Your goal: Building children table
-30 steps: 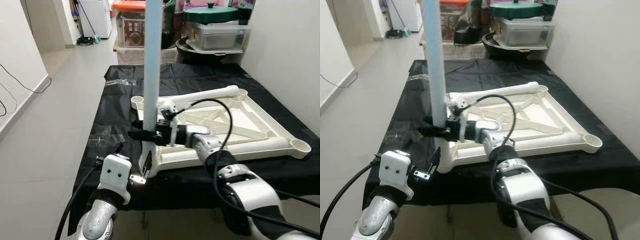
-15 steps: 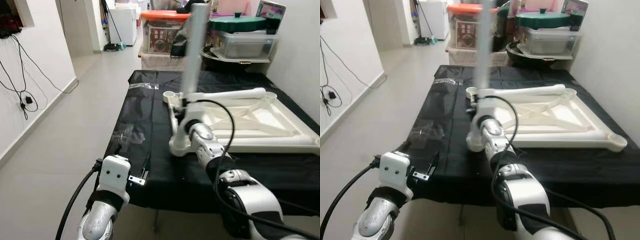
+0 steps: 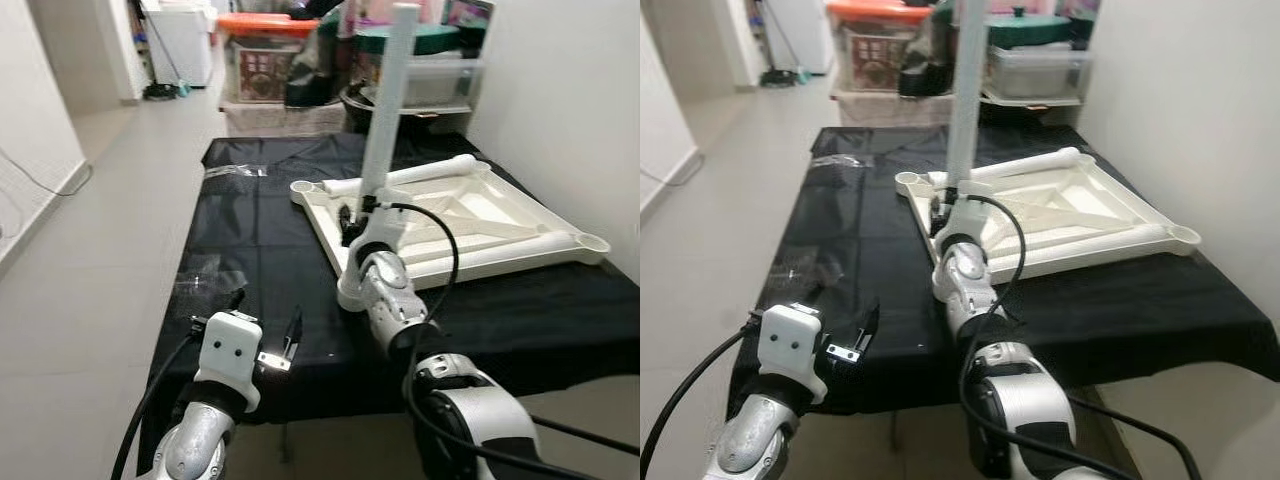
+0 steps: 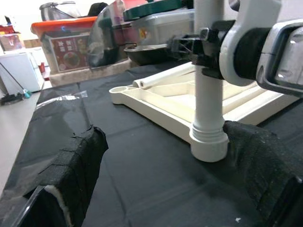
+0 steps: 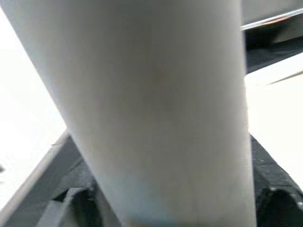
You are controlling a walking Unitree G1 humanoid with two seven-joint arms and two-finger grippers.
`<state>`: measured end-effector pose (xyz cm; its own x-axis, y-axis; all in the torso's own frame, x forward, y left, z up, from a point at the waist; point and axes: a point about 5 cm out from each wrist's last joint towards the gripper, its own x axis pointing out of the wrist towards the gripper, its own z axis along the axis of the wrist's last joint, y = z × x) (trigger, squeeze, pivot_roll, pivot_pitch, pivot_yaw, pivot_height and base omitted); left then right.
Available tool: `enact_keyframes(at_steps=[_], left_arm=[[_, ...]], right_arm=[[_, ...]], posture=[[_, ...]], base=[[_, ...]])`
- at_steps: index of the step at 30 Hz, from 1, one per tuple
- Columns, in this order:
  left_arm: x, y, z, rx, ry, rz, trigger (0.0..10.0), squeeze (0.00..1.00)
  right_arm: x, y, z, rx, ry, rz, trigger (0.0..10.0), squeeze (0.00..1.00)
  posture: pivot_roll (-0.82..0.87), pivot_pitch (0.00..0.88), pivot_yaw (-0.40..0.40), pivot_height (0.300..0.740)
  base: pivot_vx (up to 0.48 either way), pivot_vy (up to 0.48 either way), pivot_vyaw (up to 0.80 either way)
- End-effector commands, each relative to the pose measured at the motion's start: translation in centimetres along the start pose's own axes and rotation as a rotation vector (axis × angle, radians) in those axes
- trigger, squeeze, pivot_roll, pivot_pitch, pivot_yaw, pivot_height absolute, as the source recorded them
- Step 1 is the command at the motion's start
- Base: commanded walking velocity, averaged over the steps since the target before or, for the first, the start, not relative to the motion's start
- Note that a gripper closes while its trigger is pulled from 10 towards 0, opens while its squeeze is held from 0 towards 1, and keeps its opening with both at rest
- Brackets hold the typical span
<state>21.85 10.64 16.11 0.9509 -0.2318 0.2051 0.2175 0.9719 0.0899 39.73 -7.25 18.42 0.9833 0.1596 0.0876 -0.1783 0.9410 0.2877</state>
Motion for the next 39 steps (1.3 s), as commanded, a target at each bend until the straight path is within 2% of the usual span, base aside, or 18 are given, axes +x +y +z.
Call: enact_keyframes(at_steps=[1,3,5,7,11,12,16,20,21,22,24,27,30,32,33,34,36,39], left_arm=[[0.0,0.0,-0.4,0.003,0.013,-0.001,10.0,0.00],[0.0,0.0,-0.4,0.003,0.013,-0.001,10.0,0.00],[0.0,0.0,-0.4,0.003,0.013,-0.001,10.0,0.00],[0.1,0.1,-0.4,0.003,0.011,0.000,10.0,0.00],[0.1,0.1,-0.3,0.003,0.009,0.001,10.0,0.00],[0.2,0.1,-0.4,0.004,0.009,0.001,10.0,0.00],[0.1,0.2,-0.4,0.005,0.011,0.003,10.0,0.00],[0.1,0.2,-0.4,0.006,0.011,0.003,10.0,0.00],[0.1,0.3,-0.4,0.007,0.011,0.005,10.0,0.00],[0.1,0.3,-0.4,0.008,0.010,0.007,10.0,0.00],[0.1,0.4,-0.3,0.009,0.009,0.008,10.0,0.00],[0.1,0.4,-0.3,0.009,0.008,0.011,10.0,0.00],[0.1,0.3,-0.3,0.006,0.008,0.009,10.0,0.00],[0.1,0.3,-0.4,0.005,0.008,0.009,10.0,0.00],[0.1,0.3,-0.4,0.005,0.009,0.008,10.0,0.00],[0.1,0.3,-0.4,0.005,0.009,0.008,10.0,0.00],[0.1,0.2,-0.4,0.004,0.010,0.007,10.0,0.00],[0.1,0.2,-0.5,0.003,0.011,0.004,10.0,0.00]], right_arm=[[0.4,1.4,1.0,0.032,-0.024,0.111,10.0,0.00],[0.4,1.7,1.1,0.045,-0.020,0.172,10.0,0.00],[0.3,2.0,0.9,0.052,0.031,0.329,10.0,0.00],[-0.3,2.3,0.4,0.058,0.133,0.617,10.0,0.00],[-1.1,2.2,0.2,0.041,0.213,0.828,10.0,0.00],[-1.9,2.1,0.0,-0.013,0.297,1.037,10.0,0.00],[-2.6,2.5,0.1,-0.046,0.372,1.218,10.0,0.00],[-2.7,2.8,0.1,-0.066,0.388,1.253,10.0,0.00],[-2.8,2.9,0.0,-0.069,0.394,1.263,5.7,0.00],[-2.8,3.1,-0.3,-0.079,0.403,1.258,0.0,0.00],[-2.9,3.1,-0.4,-0.080,0.411,1.262,0.0,0.00],[-2.6,3.0,-0.7,-0.104,0.383,1.191,0.0,0.00],[-1.3,2.4,-0.3,-0.128,0.283,0.929,0.0,0.00],[-1.1,2.3,-0.3,-0.128,0.271,0.877,0.0,0.00],[-0.4,1.6,-0.1,-0.127,0.246,0.701,0.0,0.00],[-0.4,1.6,-0.1,-0.127,0.246,0.701,0.0,0.00],[0.6,-0.8,0.3,-0.150,0.205,0.279,0.0,0.00],[0.4,-3.7,0.3,-0.159,0.168,-0.115,0.0,0.00]], posture=[[-0.01,0.000,-0.034,0.740],[-0.01,0.000,-0.034,0.740],[-0.01,0.000,-0.033,0.740],[-0.01,0.000,-0.037,0.740],[-0.01,0.000,-0.037,0.740],[-0.01,0.000,-0.039,0.740],[0.00,0.000,-0.040,0.740],[0.00,0.000,-0.040,0.740],[0.00,0.000,-0.040,0.740],[0.00,0.000,-0.040,0.740],[0.03,0.000,-0.047,0.740],[0.02,0.000,-0.046,0.740],[0.02,0.000,-0.046,0.740],[0.02,0.000,-0.046,0.740],[0.02,0.000,-0.044,0.740],[0.02,0.000,-0.044,0.740],[0.02,0.000,-0.038,0.740],[0.01,0.000,-0.036,0.740]], base=[[0.000,0.000,0.00],[0.000,0.000,0.00],[0.000,0.000,0.00],[0.000,0.000,0.00],[0.000,0.000,0.00],[0.000,0.000,0.00],[0.000,0.000,0.00],[0.000,0.000,0.00],[0.000,0.000,0.00],[0.000,0.000,0.00],[0.000,0.000,0.00],[0.000,0.000,0.00],[0.000,0.000,0.00],[0.000,0.000,0.00],[0.000,0.000,0.00],[0.000,0.000,0.00],[0.000,0.000,0.00],[0.000,0.000,0.00]])
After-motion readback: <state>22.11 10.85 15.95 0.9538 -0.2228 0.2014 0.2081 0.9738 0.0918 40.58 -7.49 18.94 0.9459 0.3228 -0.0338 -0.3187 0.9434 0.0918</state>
